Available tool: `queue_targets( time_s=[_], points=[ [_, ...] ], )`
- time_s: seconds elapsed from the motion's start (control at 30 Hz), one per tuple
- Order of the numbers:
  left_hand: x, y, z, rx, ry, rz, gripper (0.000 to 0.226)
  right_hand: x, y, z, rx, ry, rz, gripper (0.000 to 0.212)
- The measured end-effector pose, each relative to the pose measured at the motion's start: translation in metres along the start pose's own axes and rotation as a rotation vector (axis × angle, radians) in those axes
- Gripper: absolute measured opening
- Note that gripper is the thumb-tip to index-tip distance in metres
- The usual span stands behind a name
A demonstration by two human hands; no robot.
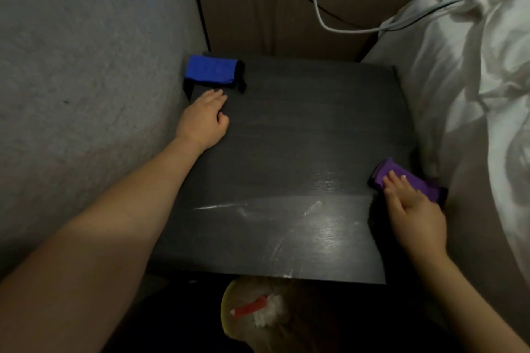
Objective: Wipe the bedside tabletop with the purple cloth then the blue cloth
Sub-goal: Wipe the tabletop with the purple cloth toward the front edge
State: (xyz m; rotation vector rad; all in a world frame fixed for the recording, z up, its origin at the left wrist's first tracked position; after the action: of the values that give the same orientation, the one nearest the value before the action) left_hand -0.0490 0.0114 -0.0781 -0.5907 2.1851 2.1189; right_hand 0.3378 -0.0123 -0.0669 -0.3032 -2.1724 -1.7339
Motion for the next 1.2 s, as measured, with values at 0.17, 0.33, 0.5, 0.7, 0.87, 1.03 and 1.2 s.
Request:
queue_targets(
  time_s=[0.17, 0.33, 0.5, 0.7, 0.87, 1.03, 1.2],
  points=[
    [0.001, -0.002, 0.0, 0.001, 0.007, -0.002, 0.049, 0.024, -0.024, -0.018, 0.011, 0.081, -0.049, 0.033],
    [0.0, -0.001, 0.0, 0.005, 0.008, 0.012, 0.049, 0.094, -0.057, -0.032, 0.065, 0.268, -0.093, 0.049],
    [-0.001, -0.001, 0.0, 0.003, -0.004, 0.027, 0.048, 0.165, -0.09, -0.044, 0.12, 0.463, -0.09, 0.05],
    [0.002, -0.003, 0.0, -0.01, -0.016, 0.028, 0.048, 0.238, -0.122, -0.057, 0.205, 0.61, -0.073, 0.044],
    [0.003, -0.004, 0.001, 0.011, -0.037, 0.055, 0.049, 0.282, -0.142, -0.075, 0.264, 0.732, -0.014, 0.036],
    [0.001, -0.003, 0.001, 0.004, -0.04, 0.054, 0.048, 0.289, -0.144, -0.081, 0.246, 0.771, 0.049, 0.038],
    [0.001, -0.004, 0.001, 0.001, -0.03, 0.039, 0.048, 0.28, -0.155, -0.088, 0.27, 0.776, -0.001, 0.048]
  ],
)
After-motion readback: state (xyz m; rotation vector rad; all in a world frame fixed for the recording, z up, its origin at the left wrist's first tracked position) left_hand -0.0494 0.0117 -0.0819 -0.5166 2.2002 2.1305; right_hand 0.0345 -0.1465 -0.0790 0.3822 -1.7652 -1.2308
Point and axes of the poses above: each hand's wrist, its own z-axis towards the middle knuckle, its own y-axis out of the back of the hand, x = y × z, the point moved 7 cm from there along z, towards the middle knuckle, and after that the axes turned 8 degrees about x, right-handed, at the moved point
